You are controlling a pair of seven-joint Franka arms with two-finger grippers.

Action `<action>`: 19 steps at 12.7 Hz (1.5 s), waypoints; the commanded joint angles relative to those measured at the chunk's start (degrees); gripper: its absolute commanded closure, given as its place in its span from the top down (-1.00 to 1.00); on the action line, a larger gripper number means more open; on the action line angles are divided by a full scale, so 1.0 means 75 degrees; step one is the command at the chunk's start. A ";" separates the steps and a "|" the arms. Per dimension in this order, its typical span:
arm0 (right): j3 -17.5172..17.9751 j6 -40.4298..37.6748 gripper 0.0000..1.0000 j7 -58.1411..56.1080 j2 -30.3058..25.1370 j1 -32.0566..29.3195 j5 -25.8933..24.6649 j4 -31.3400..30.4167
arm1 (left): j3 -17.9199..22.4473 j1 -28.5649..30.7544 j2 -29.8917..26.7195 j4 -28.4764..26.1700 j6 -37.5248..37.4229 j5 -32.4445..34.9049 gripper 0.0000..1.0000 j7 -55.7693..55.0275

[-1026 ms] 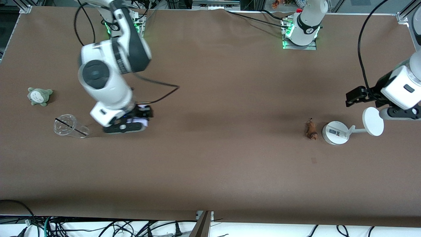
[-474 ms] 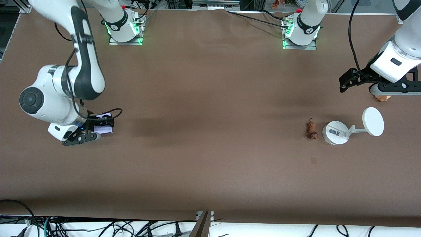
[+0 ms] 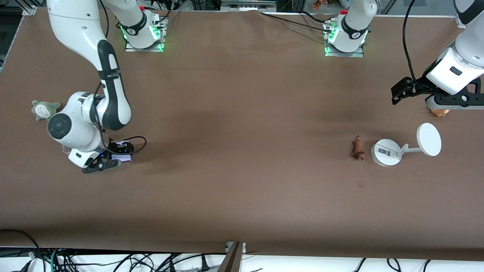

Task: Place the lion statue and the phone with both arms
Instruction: 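Carry the white phone toward the clear cup with the right gripper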

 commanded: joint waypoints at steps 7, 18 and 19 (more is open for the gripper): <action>0.0083 0.0755 -0.83 -0.0909 0.0403 -0.0192 0.0869 -0.0156 | 0.0068 0.0015 0.0148 0.0328 -0.0381 -0.0100 1.00 0.0247; 0.0083 0.0790 1.00 -0.1944 0.0591 -0.0193 0.1951 -0.0051 | 0.0068 0.0015 0.0148 0.0328 -0.0440 -0.0100 1.00 0.0353; 0.0071 0.0732 1.00 -0.1944 0.0498 -0.0181 0.1940 -0.0062 | 0.0068 0.0027 0.0148 0.0328 -0.0486 -0.0100 1.00 0.0364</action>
